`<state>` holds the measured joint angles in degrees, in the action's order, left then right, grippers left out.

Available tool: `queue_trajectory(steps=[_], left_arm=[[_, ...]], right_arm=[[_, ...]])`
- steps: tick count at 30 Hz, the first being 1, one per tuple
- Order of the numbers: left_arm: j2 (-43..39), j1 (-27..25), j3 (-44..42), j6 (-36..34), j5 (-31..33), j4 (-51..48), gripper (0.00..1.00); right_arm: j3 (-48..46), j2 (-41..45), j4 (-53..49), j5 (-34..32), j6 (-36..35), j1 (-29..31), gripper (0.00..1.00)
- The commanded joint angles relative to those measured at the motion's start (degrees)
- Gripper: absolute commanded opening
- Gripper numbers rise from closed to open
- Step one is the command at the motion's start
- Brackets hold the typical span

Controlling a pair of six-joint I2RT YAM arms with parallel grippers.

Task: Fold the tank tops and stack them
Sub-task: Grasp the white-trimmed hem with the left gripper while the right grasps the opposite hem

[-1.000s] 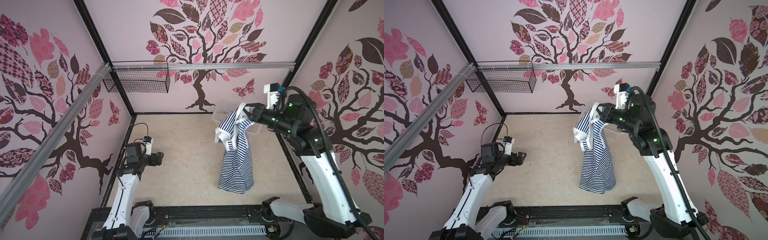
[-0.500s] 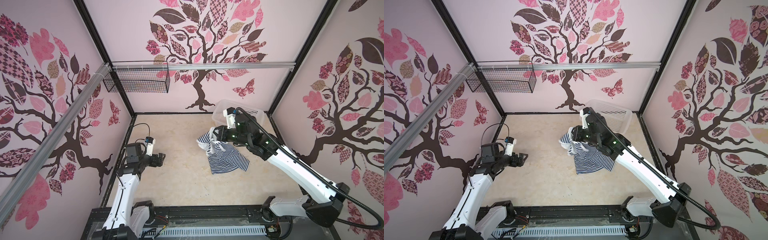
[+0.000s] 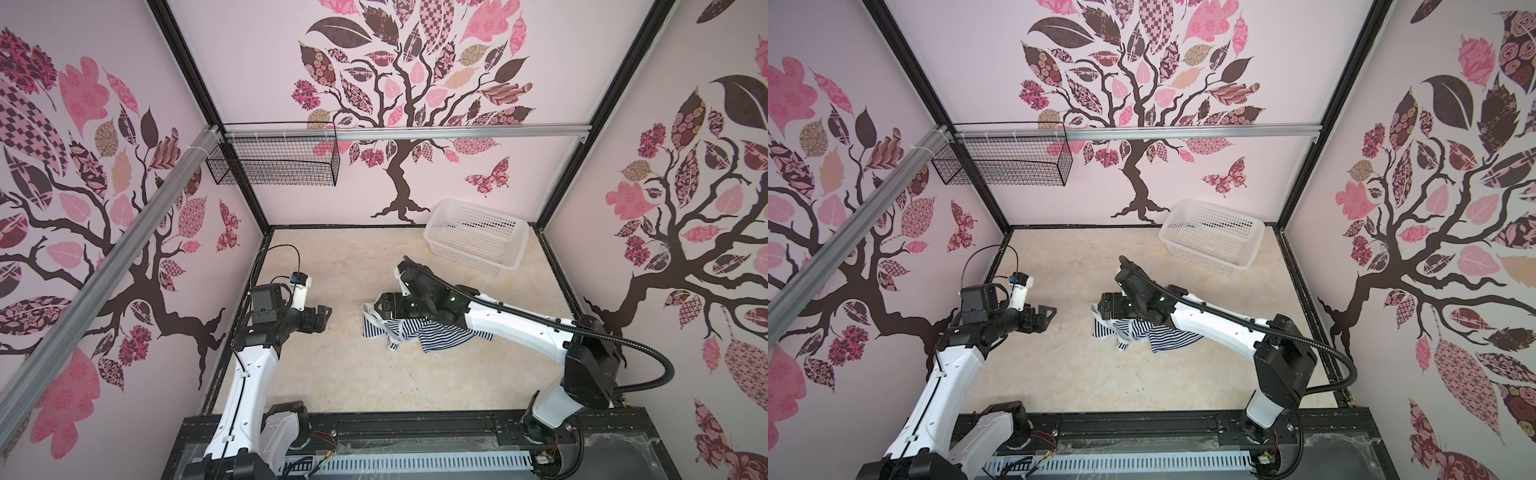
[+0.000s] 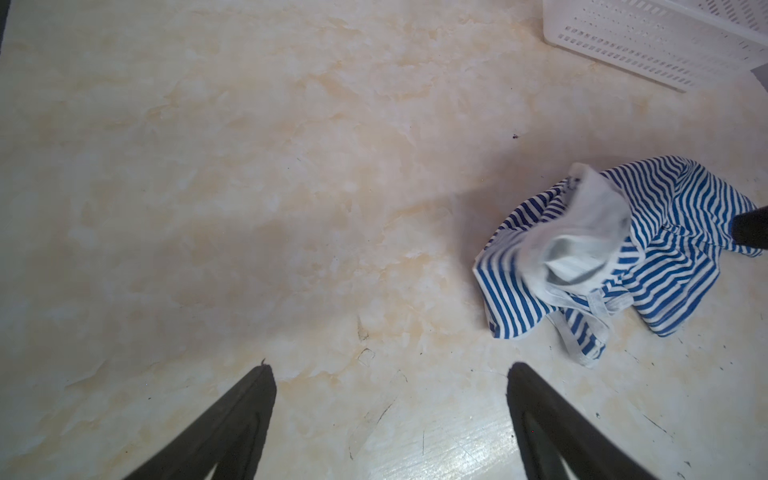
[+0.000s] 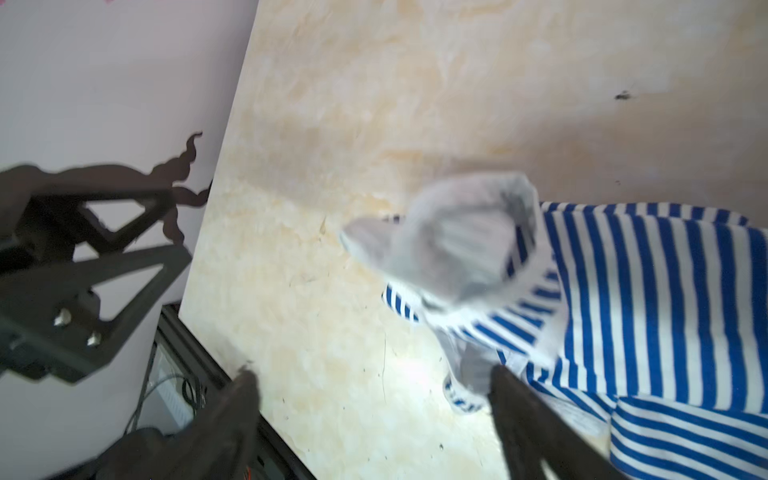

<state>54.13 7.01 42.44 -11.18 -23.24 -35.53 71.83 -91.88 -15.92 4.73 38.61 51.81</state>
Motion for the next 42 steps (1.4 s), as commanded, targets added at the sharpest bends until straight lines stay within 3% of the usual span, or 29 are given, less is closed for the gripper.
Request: queue_trajectory(steps=[1,7,18,22,29,33,39,42], left_arm=[[0.63,-1.80,2.16,-1.94,-1.84,-1.91,0.91],[1.07,-13.29,1.23,-2.90,5.84,-1.11,0.92],[15.92,-23.10,8.30,-1.86,9.46,1.21,0.97],[21.11,-28.11,12.38,-1.36,12.16,3.69,0.97],[36.64,-30.38,23.59,-1.27,14.66,2.26,0.97],[42.47,-30.55,29.11,-2.01,13.77,-0.49,0.97],[47.39,-30.74,34.21,-2.20,10.31,-2.99,0.97],[49.85,-30.79,36.50,-1.86,8.93,-5.37,0.97]], right_arm=[[0.41,7.40,0.84,-3.97,-1.13,-0.56,1.00],[-3.76,12.05,-6.70,-9.20,-1.37,-4.44,0.99],[-21.16,21.69,-9.08,-9.86,0.63,-17.01,0.97],[-25.17,24.06,-9.32,-8.61,0.51,-23.45,0.89],[-28.73,24.30,-11.59,-12.17,0.61,-28.01,0.82],[-31.43,24.46,-12.48,-15.49,3.05,-28.85,0.68],[-36.29,26.23,-11.34,-14.48,3.62,-32.60,0.67],[-39.53,27.23,-9.34,-10.56,2.90,-37.02,0.67]])
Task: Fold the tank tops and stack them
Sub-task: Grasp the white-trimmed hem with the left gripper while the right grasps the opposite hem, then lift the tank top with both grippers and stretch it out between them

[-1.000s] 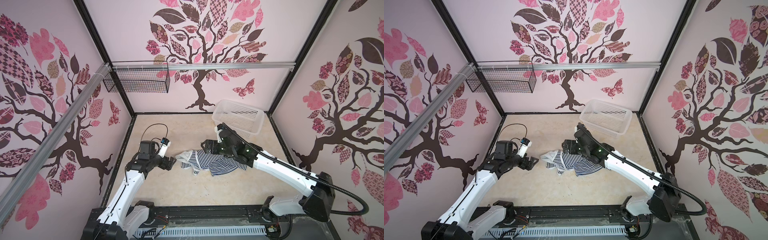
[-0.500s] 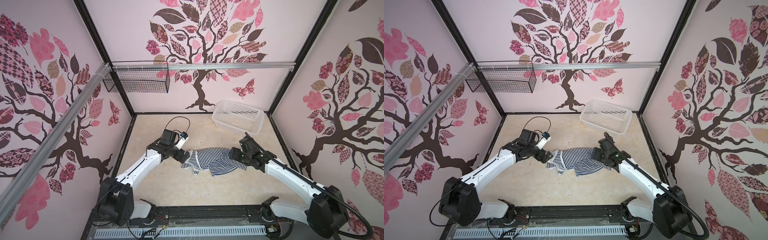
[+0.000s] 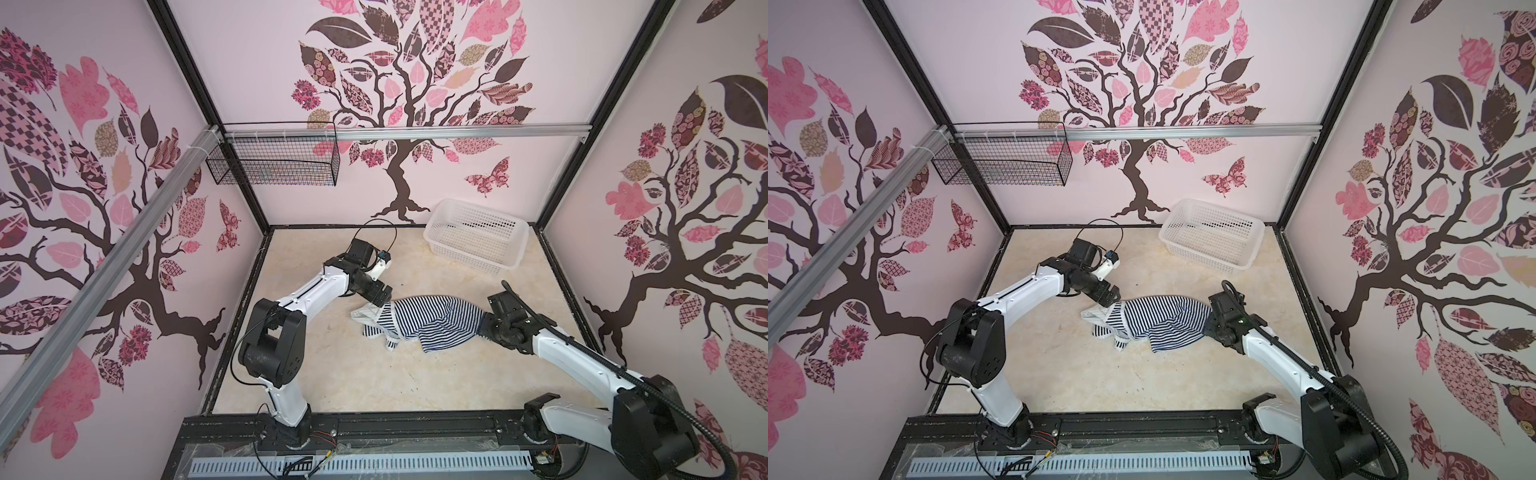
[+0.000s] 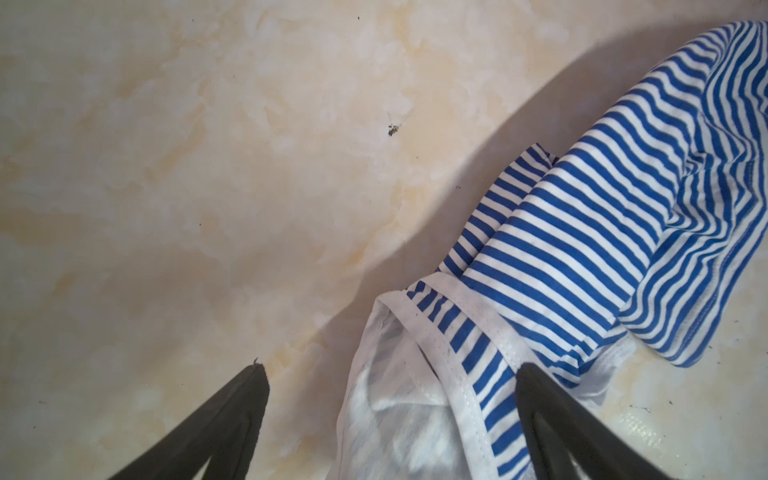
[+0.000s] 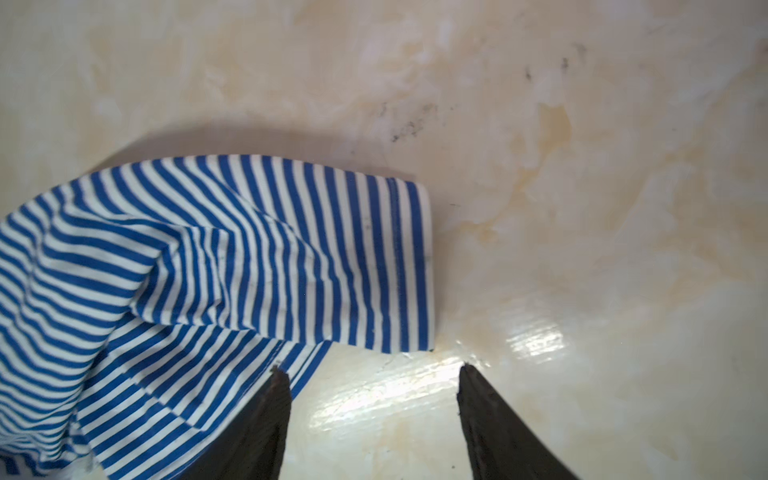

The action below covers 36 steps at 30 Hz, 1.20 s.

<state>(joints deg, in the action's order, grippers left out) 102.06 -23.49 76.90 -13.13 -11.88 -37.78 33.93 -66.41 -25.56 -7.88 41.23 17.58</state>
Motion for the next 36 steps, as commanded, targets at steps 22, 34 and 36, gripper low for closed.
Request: queue_trajectory(steps=[22,34,36], left_arm=[[2.97,-0.51,0.86,-2.57,-5.79,-5.38,0.31],[-12.20,6.87,1.99,1.27,-6.46,-3.74,0.00],[-15.00,8.57,2.81,1.52,-5.22,-3.66,0.00]], right_arm=[[-0.62,-5.12,5.42,11.56,-4.44,-4.93,0.16],[16.79,4.54,-7.95,14.08,-7.84,-4.93,0.00],[19.89,4.48,-9.66,15.09,-8.01,-4.89,0.00]])
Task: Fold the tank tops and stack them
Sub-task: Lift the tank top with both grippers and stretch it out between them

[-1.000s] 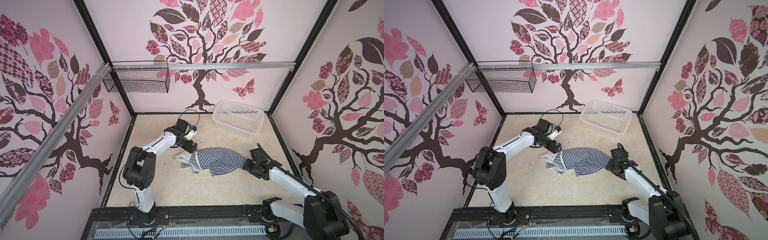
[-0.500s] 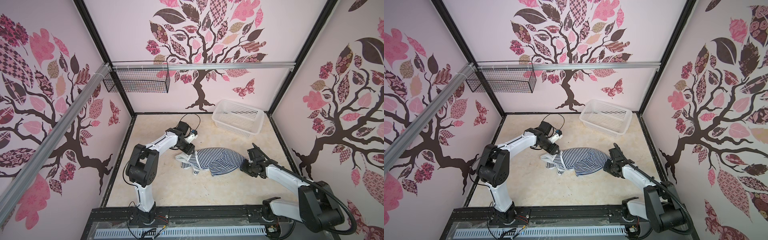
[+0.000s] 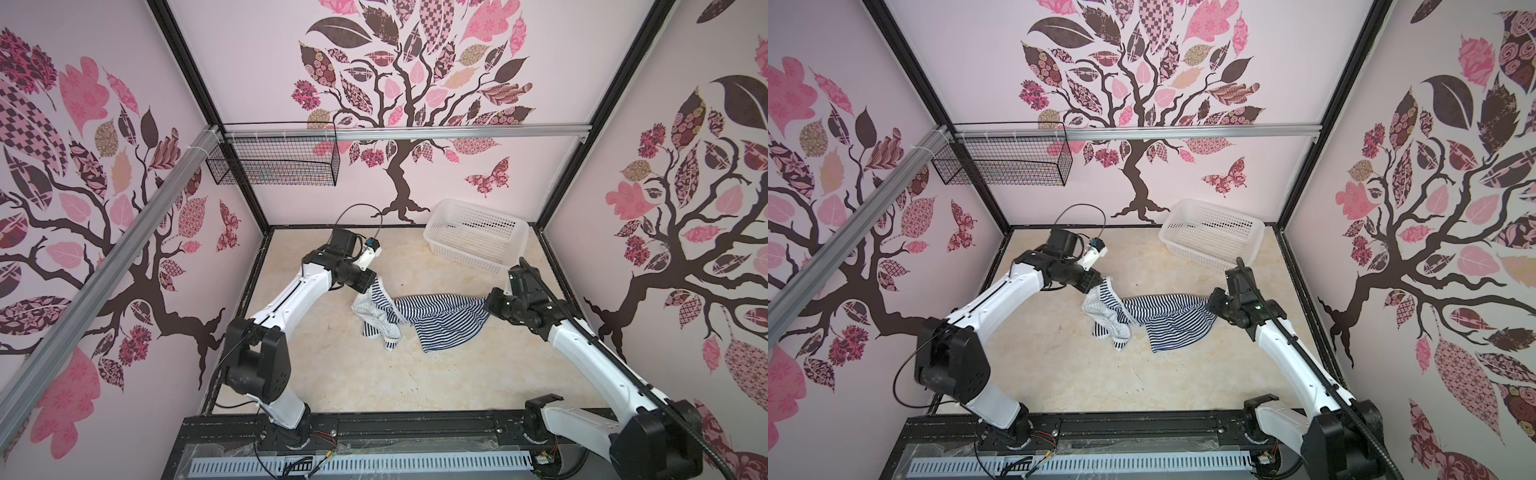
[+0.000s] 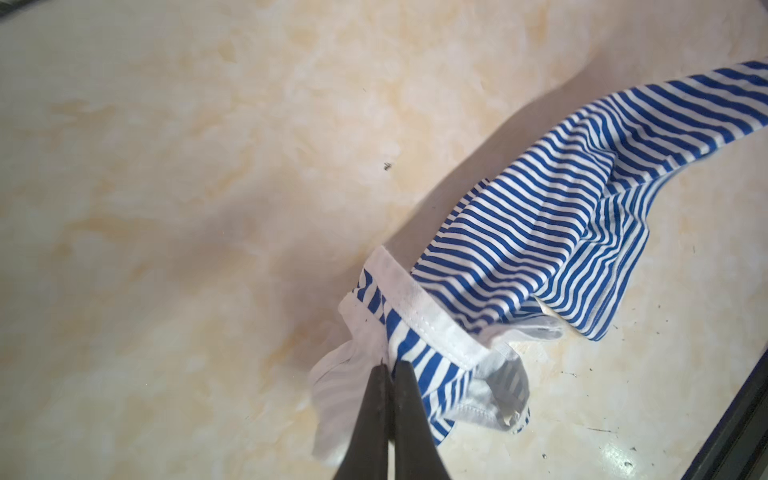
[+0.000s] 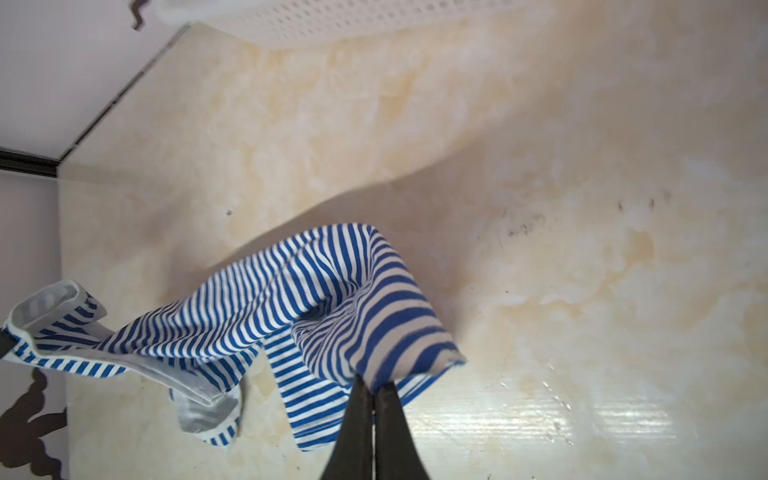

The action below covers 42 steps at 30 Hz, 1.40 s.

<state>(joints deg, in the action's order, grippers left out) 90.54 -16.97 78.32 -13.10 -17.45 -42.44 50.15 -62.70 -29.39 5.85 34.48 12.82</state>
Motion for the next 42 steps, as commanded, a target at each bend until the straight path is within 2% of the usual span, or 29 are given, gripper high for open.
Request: queue_trajectory(steps=[1,9,12,16,21,25,30,34,38,42], left_arm=[[-4.65,2.72,1.92,1.29,0.86,0.78,0.00],[-12.77,7.40,4.32,0.05,4.05,0.79,0.00],[-13.82,12.24,5.22,1.31,2.41,2.23,0.00],[-10.84,17.67,10.06,1.60,-0.31,1.61,0.00],[-5.96,18.99,16.11,-0.34,1.94,1.60,0.00],[-3.87,20.20,18.05,-0.49,4.05,2.37,0.00],[-9.07,24.82,11.01,0.38,-1.30,3.76,0.00],[-17.69,25.06,-0.45,-3.72,-4.10,2.17,0.00],[-26.24,25.06,-11.99,-6.62,-5.16,1.72,0.00],[-32.32,25.06,-15.66,-7.41,-4.43,0.01,0.00]], right_arm=[[5.11,0.74,-6.49,2.14,-1.34,-0.10,0.00],[16.09,-0.68,-9.26,4.39,-1.17,-0.07,0.00],[19.46,-2.29,-8.56,4.80,-1.31,-0.07,0.00],[25.79,-7.16,-9.06,4.50,-2.18,-0.06,0.00],[32.85,-12.35,-7.60,4.41,-2.31,-0.08,0.00],[37.54,-16.02,-7.25,7.24,-2.04,-0.10,0.00],[32.21,-10.65,-5.07,10.03,-0.81,0.95,0.00],[21.87,-2.73,-4.22,12.11,0.89,2.42,0.00],[12.14,3.49,-4.65,10.99,2.17,5.77,0.00],[10.19,6.52,-6.48,11.06,2.00,6.03,0.00]])
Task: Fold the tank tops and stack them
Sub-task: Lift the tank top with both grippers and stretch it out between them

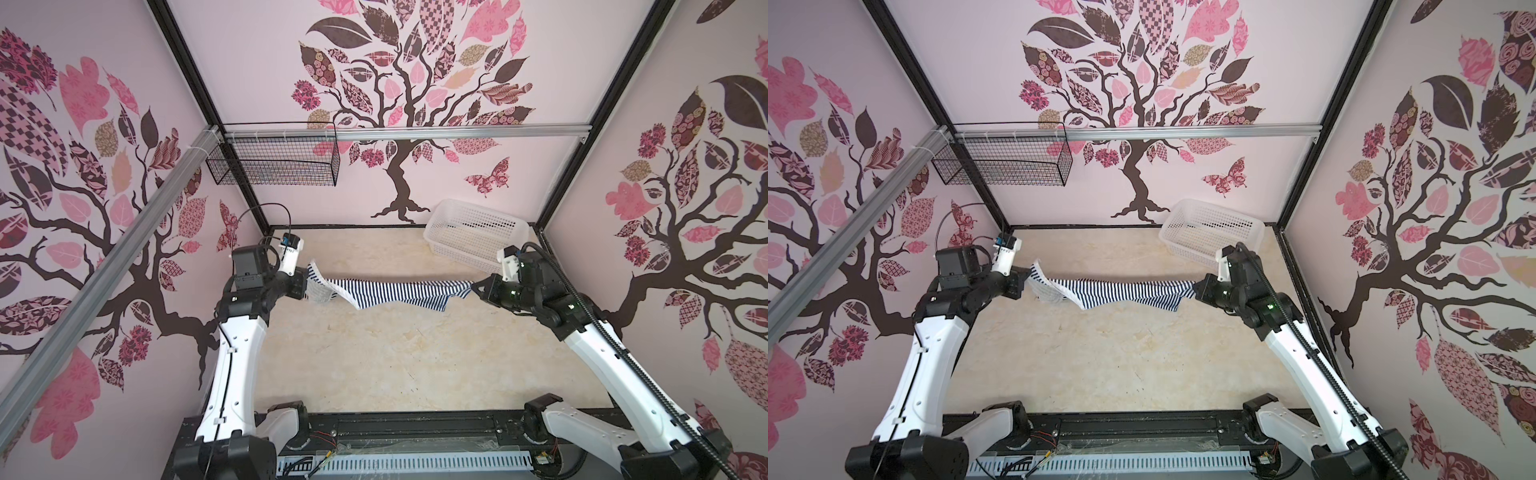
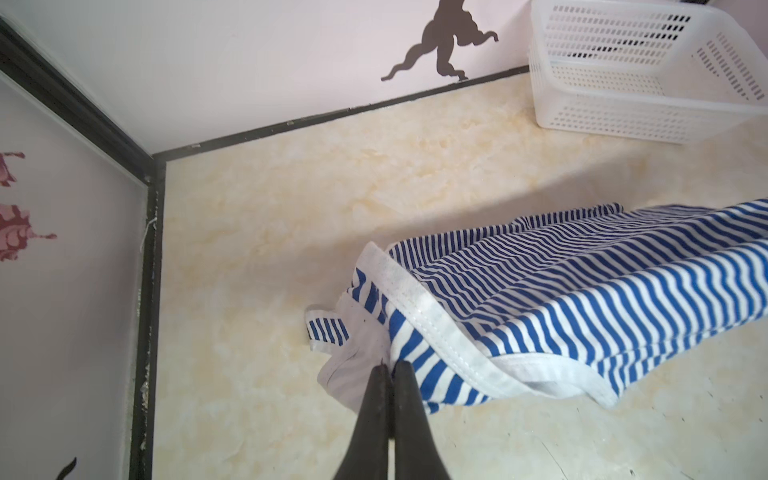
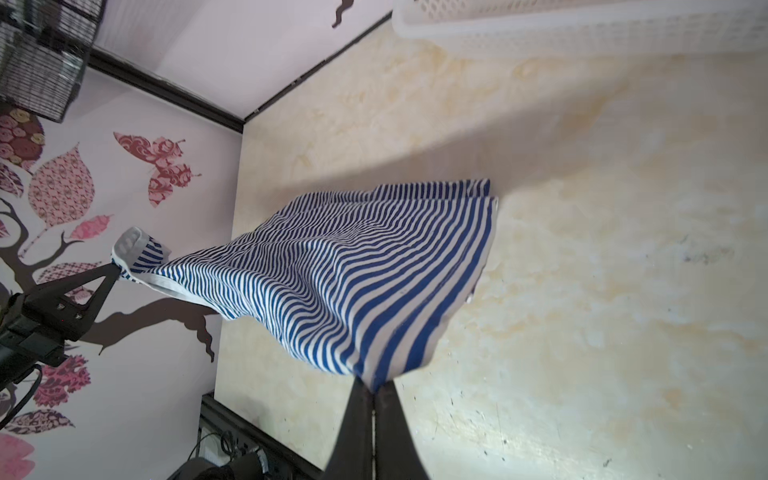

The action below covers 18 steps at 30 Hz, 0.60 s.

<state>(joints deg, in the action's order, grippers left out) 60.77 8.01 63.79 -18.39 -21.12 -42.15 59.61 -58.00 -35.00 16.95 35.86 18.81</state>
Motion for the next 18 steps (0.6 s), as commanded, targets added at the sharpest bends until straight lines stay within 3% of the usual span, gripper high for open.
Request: queue_trajectory(steps=[1,13,18], left_arm=[[-3.67,0.08,-0.61,-1.81,-0.93,-0.70,0.00],[-4.42,0.08,22.00,1.75,1.04,-10.95,0.00],[-6.37,0.08,26.61,2.33,-0.23,-13.40,0.00]], right_arm=[[1.59,2.21,-1.32,0.39,0.52,0.08,0.00],[27.43,1.76,-12.29,2.68,-2.12,0.44,0.00],[36.12,0.50,-17.29,3.74,-4.62,0.44,0.00]])
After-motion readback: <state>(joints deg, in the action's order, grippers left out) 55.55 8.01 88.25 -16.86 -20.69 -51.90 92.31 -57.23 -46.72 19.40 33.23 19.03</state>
